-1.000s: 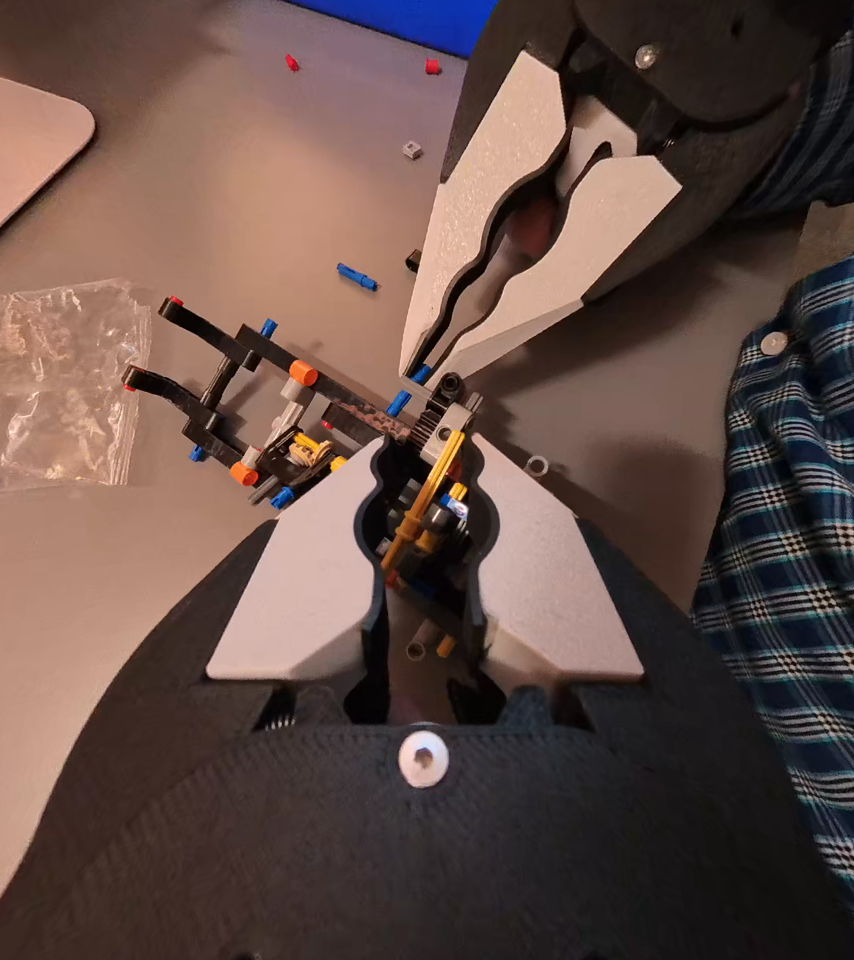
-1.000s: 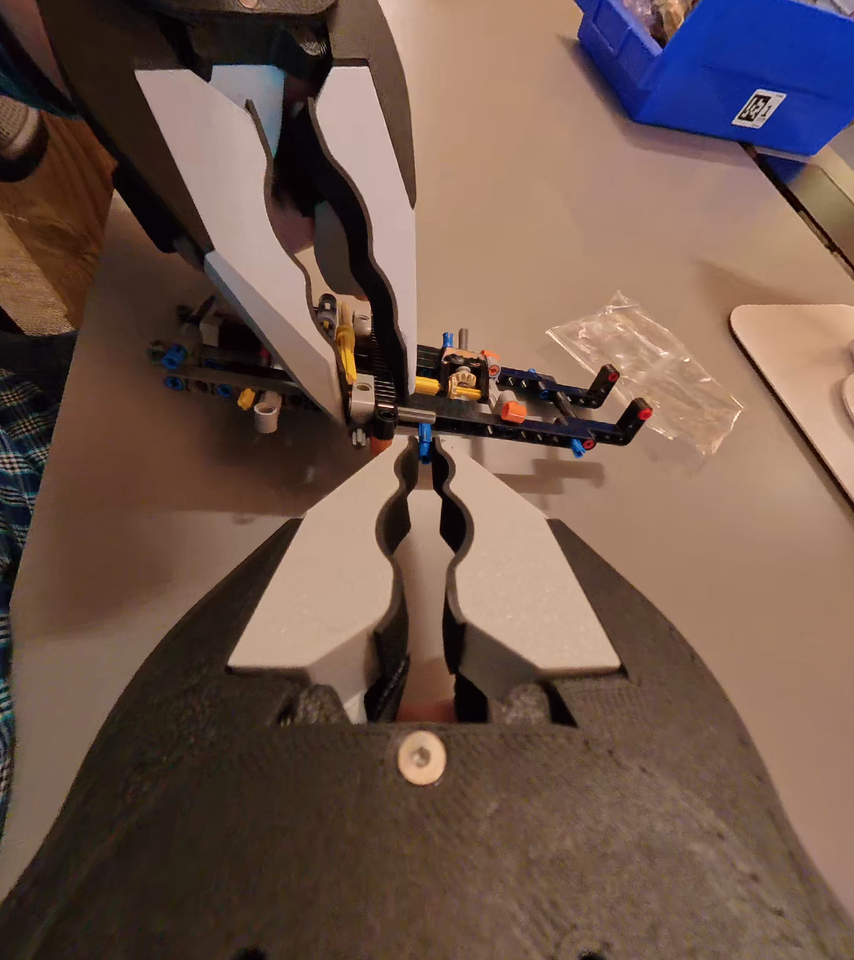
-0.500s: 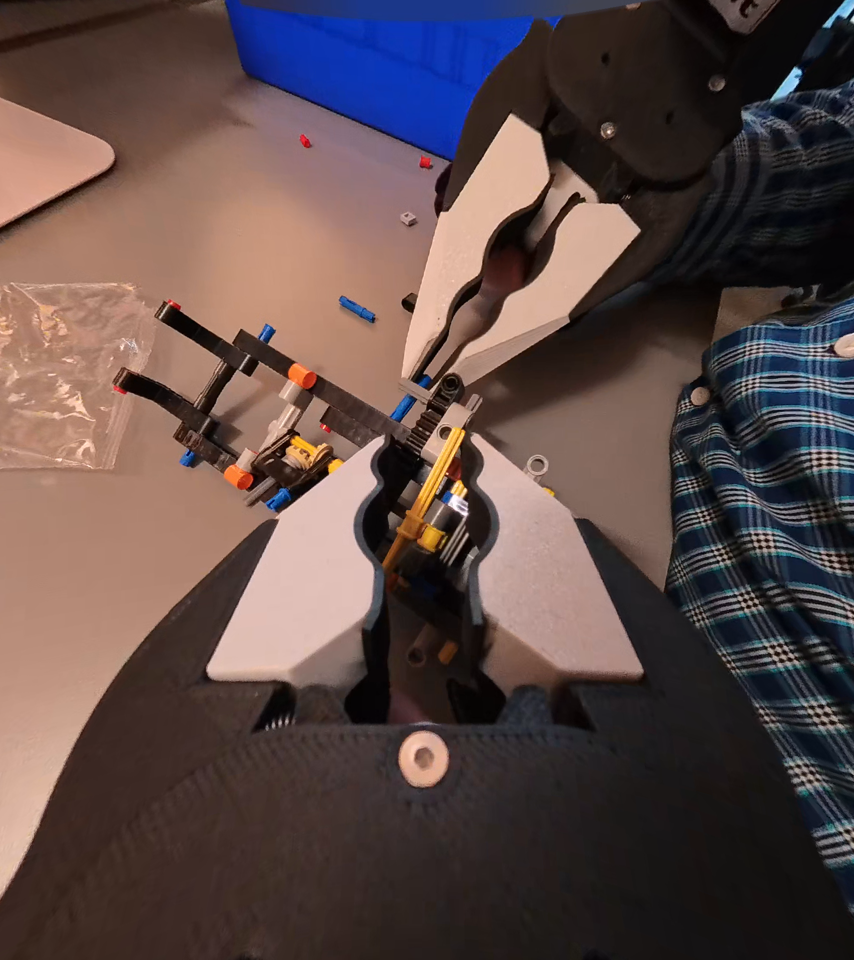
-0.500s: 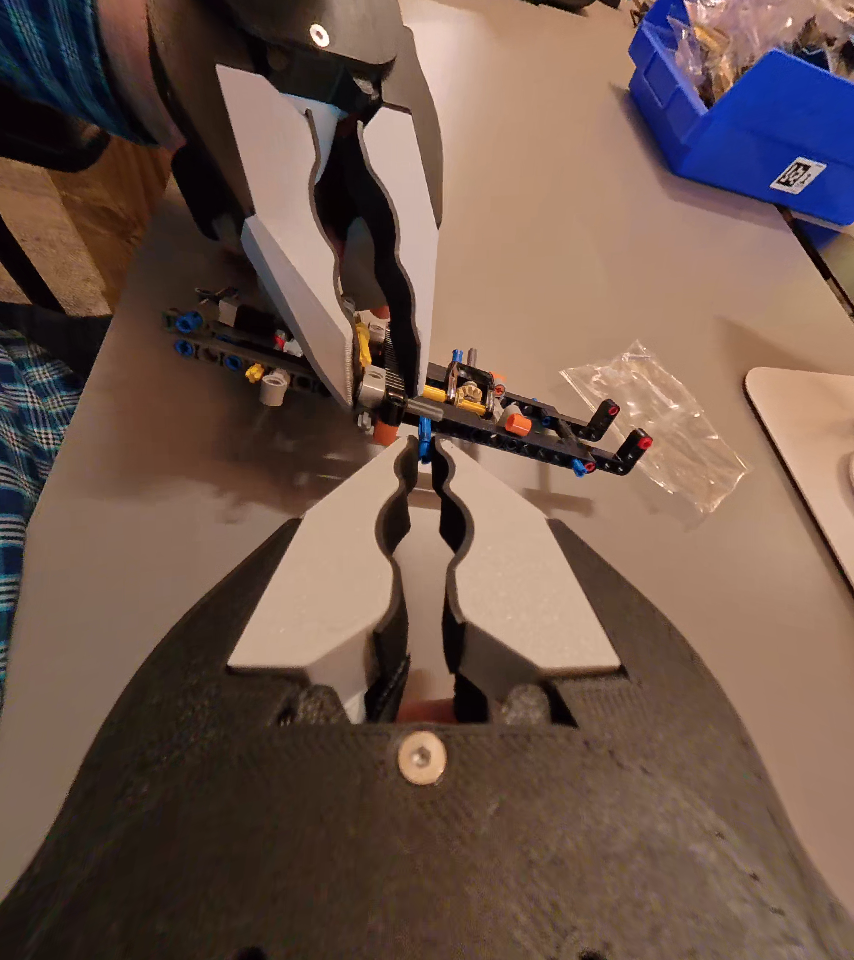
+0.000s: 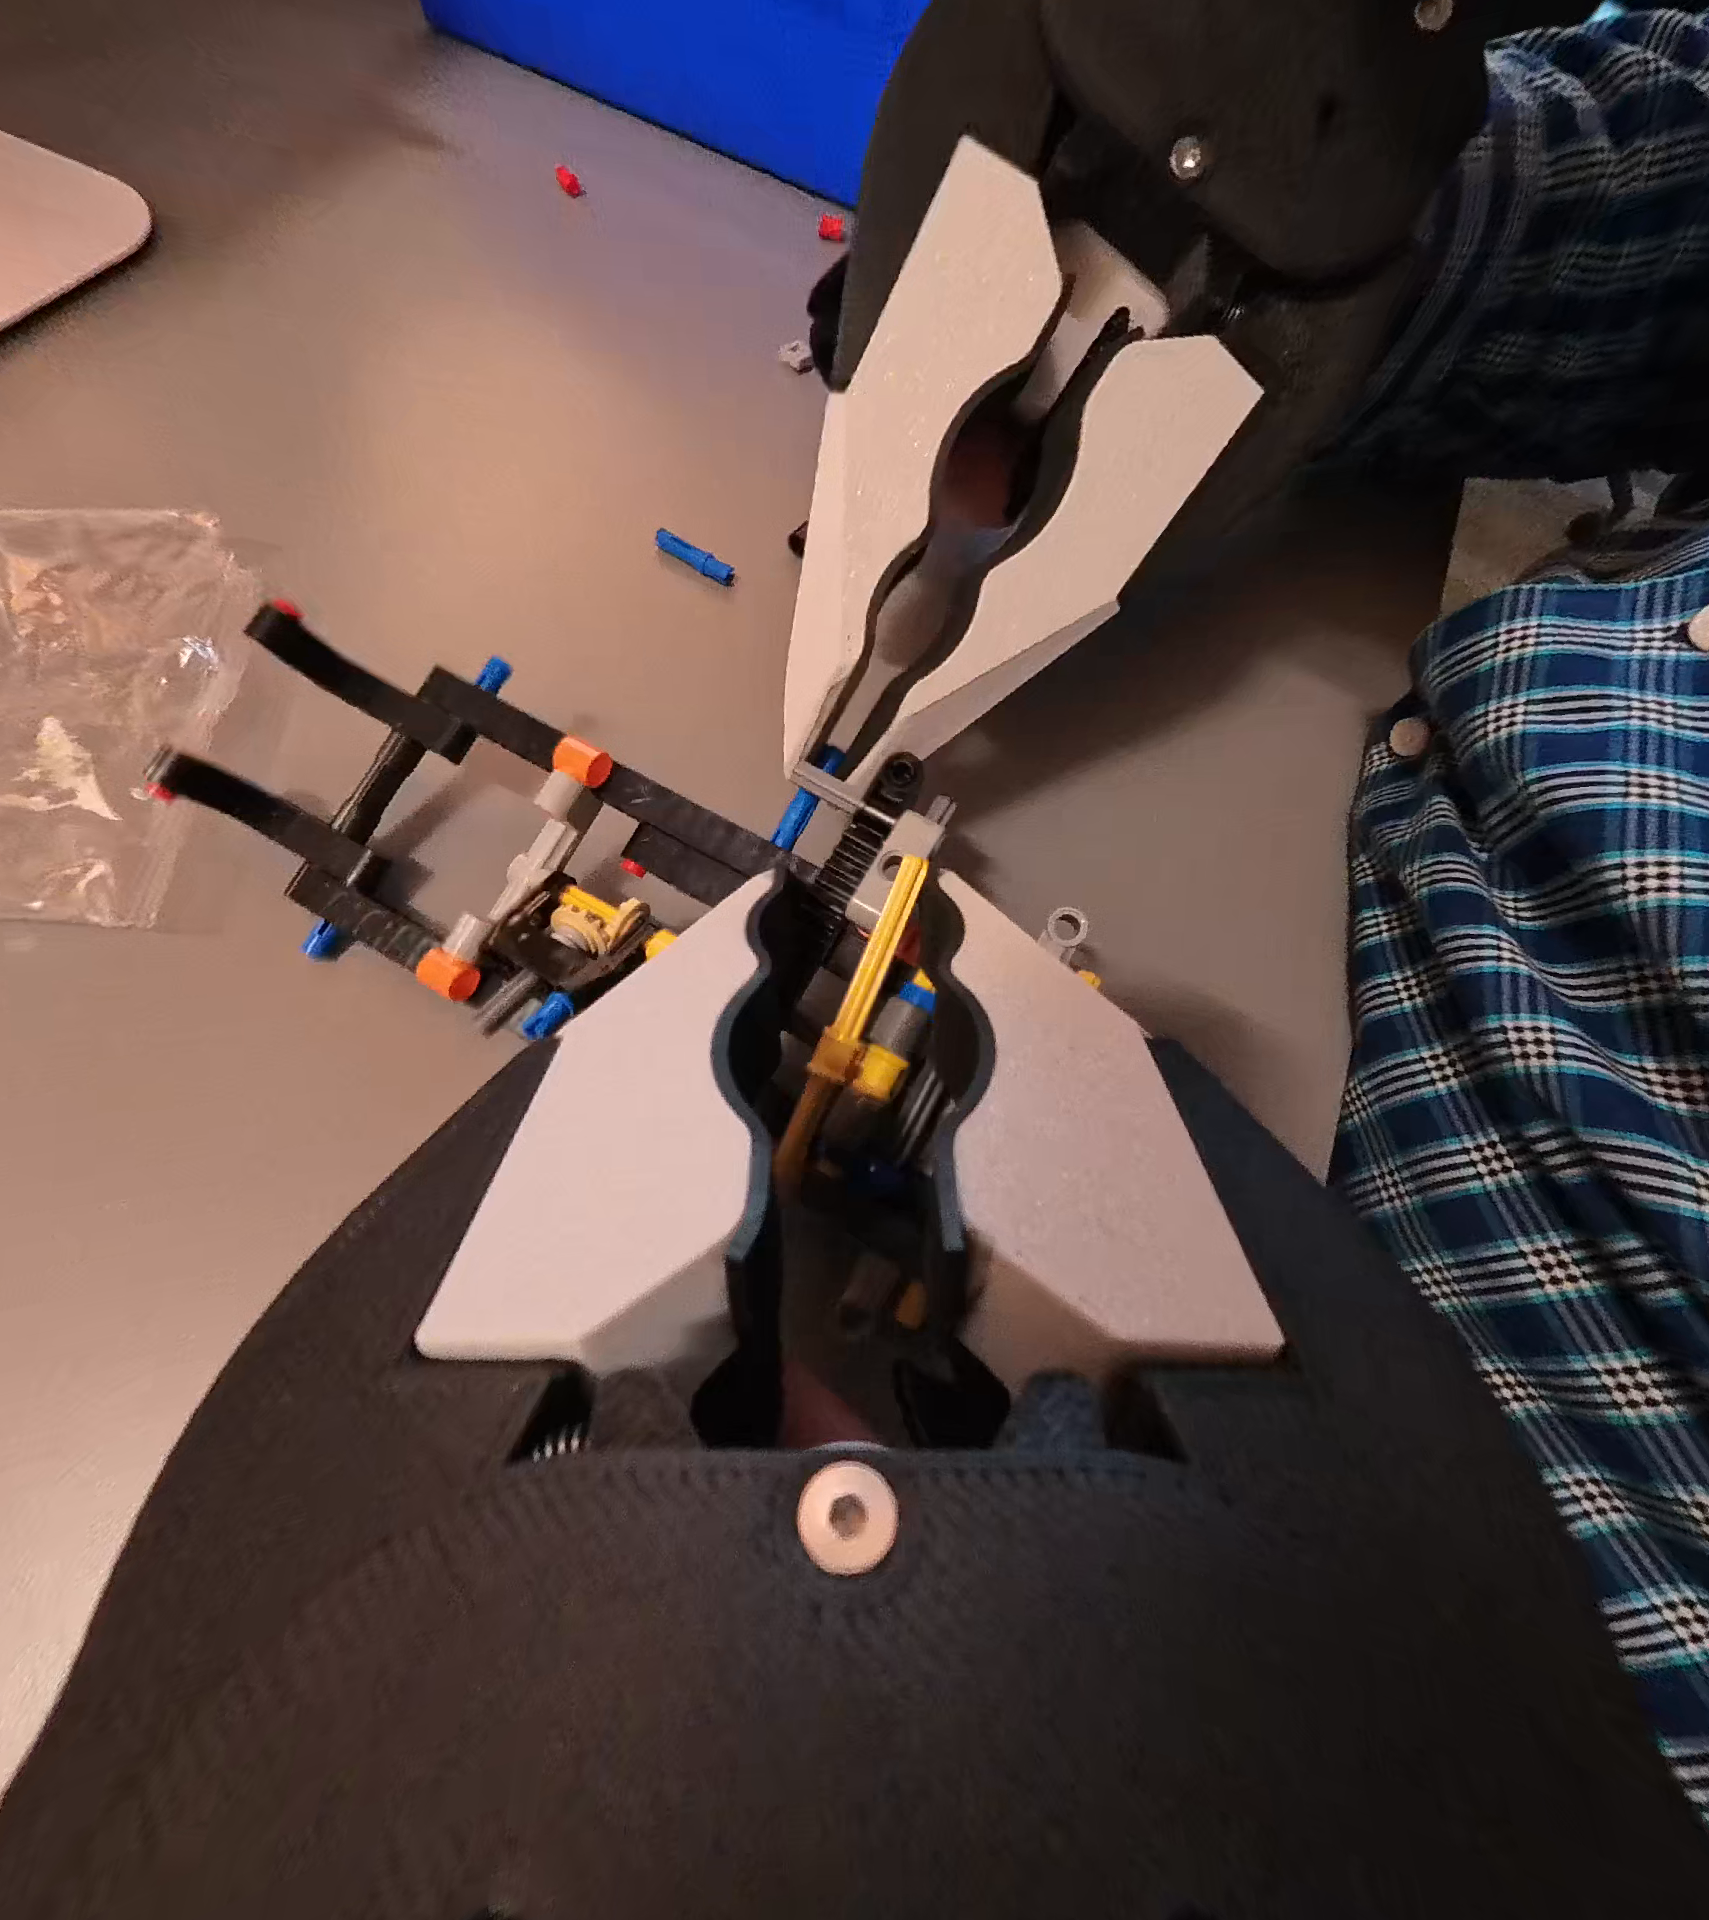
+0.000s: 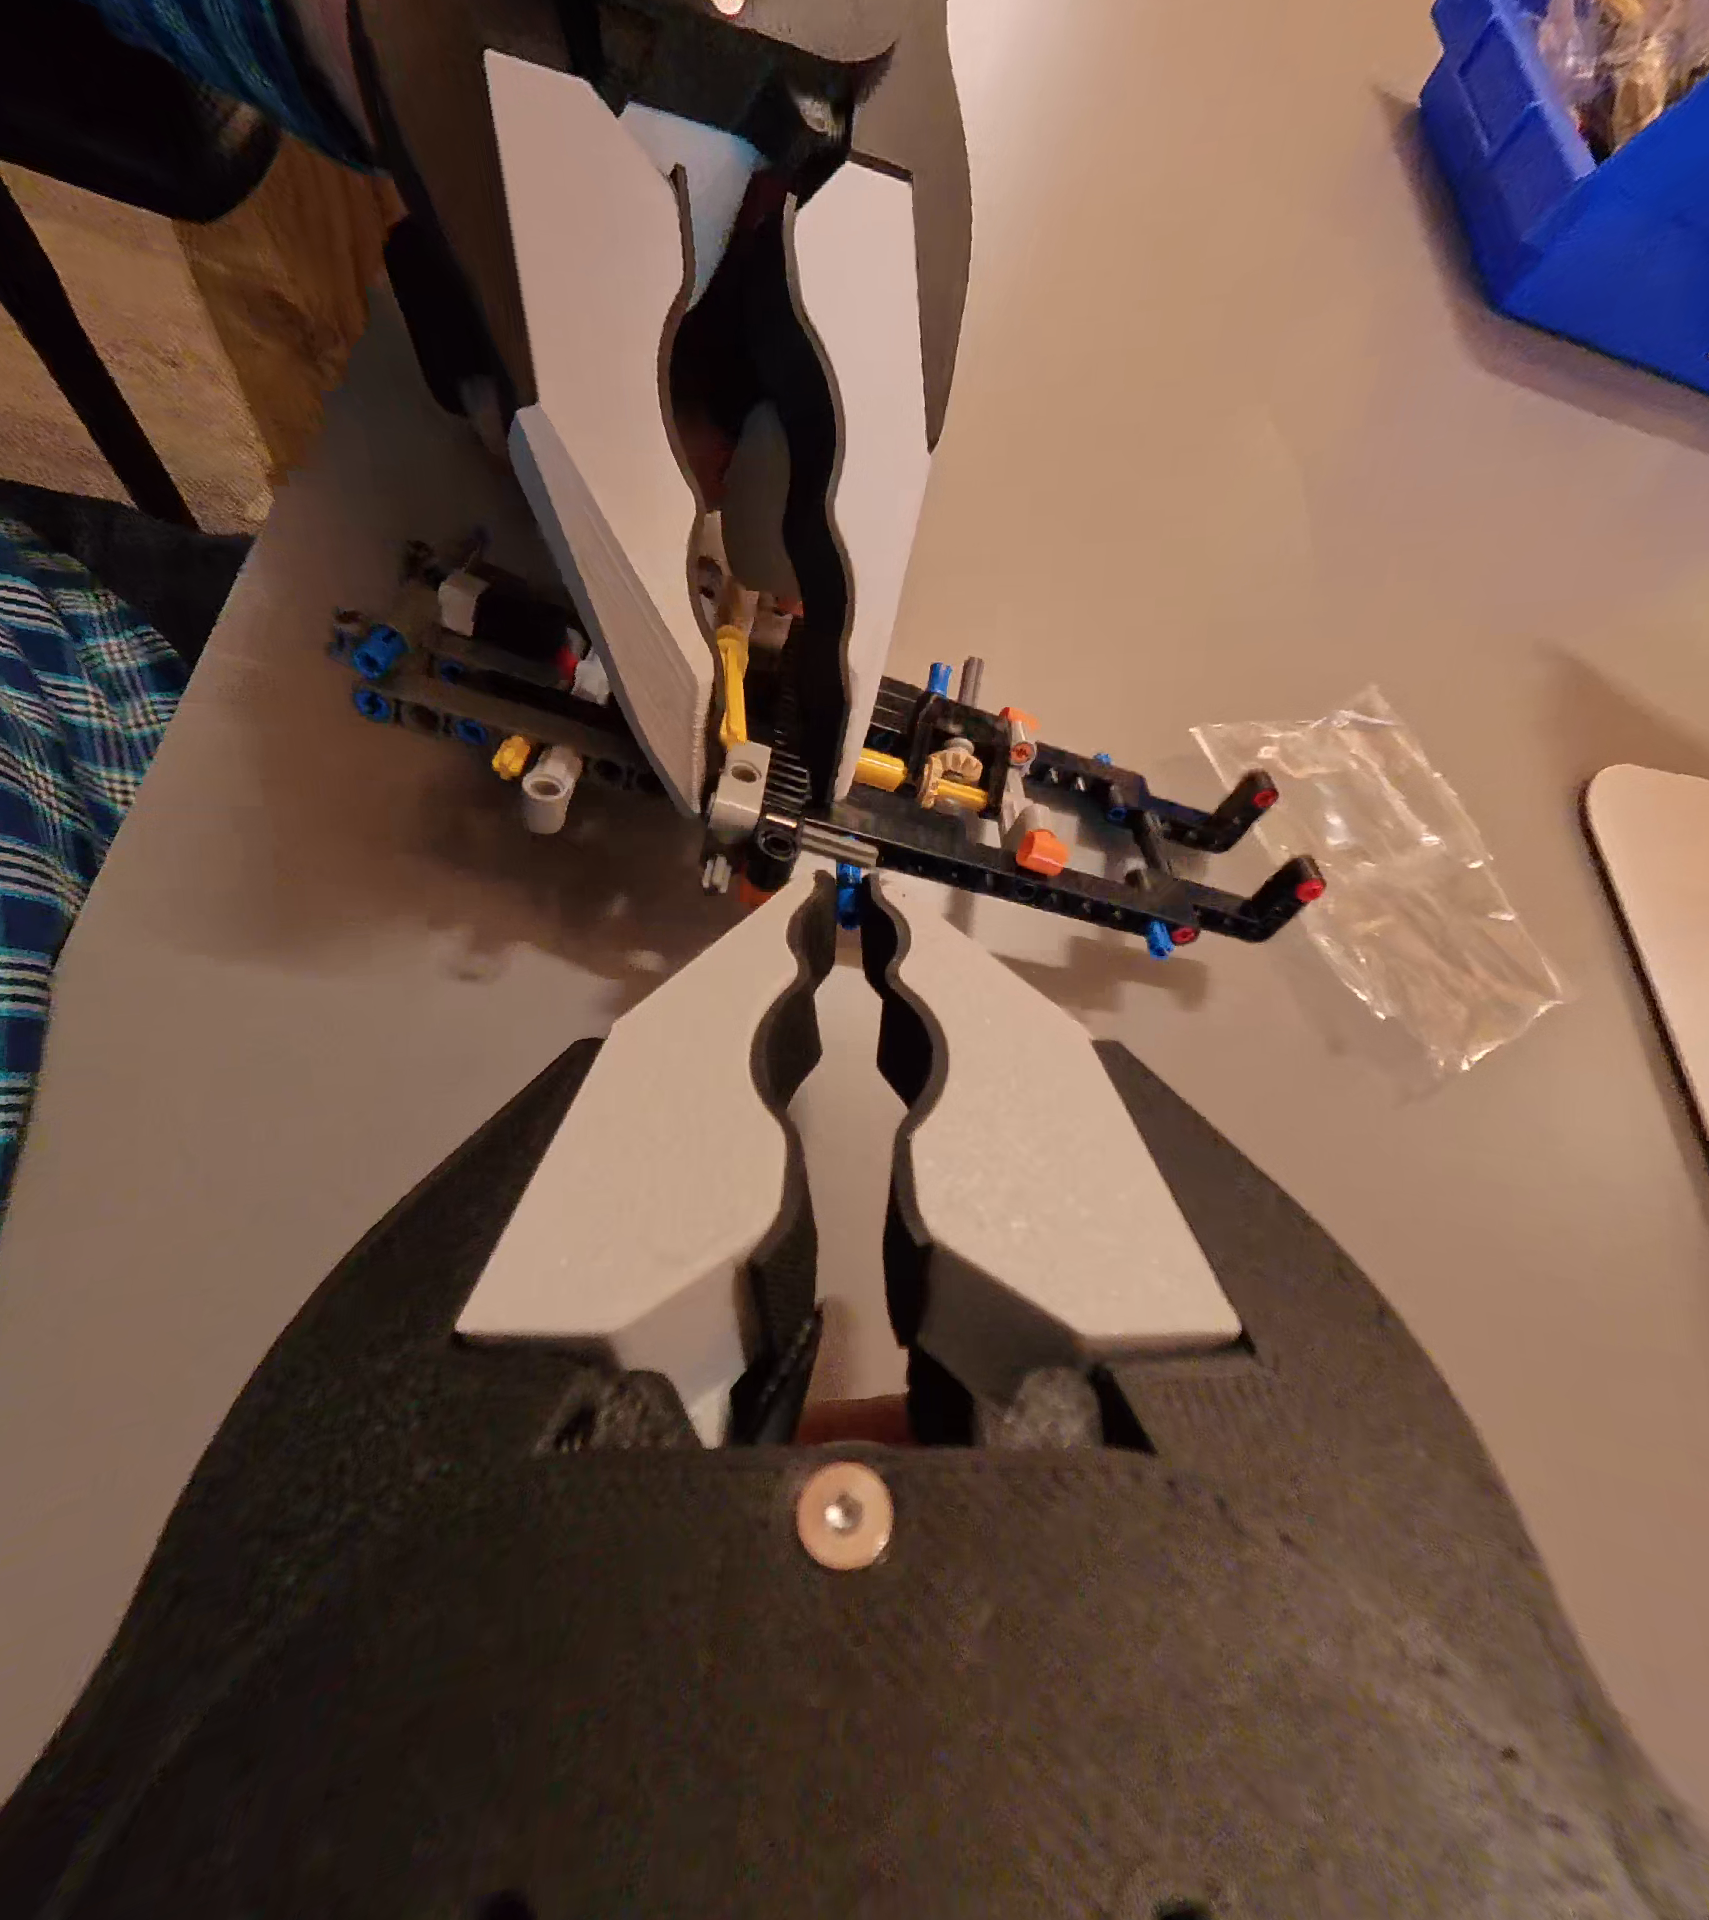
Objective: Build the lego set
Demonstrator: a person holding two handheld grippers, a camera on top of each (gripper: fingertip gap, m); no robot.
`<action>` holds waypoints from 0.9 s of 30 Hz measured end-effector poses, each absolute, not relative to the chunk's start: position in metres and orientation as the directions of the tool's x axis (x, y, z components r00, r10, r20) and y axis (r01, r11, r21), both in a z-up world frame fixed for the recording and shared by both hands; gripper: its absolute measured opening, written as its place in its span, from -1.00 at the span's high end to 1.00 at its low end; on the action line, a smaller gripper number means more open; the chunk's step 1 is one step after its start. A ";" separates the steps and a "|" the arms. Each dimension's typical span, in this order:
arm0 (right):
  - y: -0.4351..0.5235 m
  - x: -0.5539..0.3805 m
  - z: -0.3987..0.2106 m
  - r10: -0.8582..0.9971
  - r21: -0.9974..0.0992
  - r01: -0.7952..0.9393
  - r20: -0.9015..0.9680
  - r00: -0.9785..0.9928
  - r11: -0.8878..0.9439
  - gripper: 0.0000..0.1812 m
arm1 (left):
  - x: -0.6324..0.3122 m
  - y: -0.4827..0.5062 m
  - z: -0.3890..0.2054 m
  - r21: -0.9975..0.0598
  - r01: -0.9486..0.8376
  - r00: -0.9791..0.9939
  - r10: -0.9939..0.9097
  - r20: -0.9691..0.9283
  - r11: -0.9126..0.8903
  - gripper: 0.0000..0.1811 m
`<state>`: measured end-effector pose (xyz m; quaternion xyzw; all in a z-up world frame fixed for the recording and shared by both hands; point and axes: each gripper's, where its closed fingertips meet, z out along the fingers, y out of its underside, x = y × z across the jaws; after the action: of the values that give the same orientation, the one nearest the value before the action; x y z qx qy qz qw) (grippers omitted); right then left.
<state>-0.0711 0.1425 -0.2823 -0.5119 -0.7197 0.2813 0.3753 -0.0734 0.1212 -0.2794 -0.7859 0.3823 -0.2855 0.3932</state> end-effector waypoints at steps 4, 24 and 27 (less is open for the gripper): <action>0.143 -0.072 -0.287 0.954 -0.796 0.526 0.236 -0.184 0.298 0.98 | -0.072 0.120 -0.282 -0.825 -0.405 0.538 -0.832 0.133 -0.394 0.80; 0.144 -0.076 -0.304 0.953 -0.759 0.577 0.226 -0.203 0.303 0.98 | -0.089 0.116 -0.290 -0.704 -0.596 0.557 -0.831 -0.015 -0.386 0.60; 0.143 -0.076 -0.305 0.950 -0.754 0.579 0.227 -0.214 0.311 0.98 | -0.089 0.116 -0.292 -0.672 -0.631 0.537 -0.843 -0.018 -0.388 0.66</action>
<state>-0.0758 0.1434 -0.3048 -0.5224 -0.7316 0.2679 0.3464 -0.0891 0.1159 -0.2925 -0.8162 0.4515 -0.1659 0.3200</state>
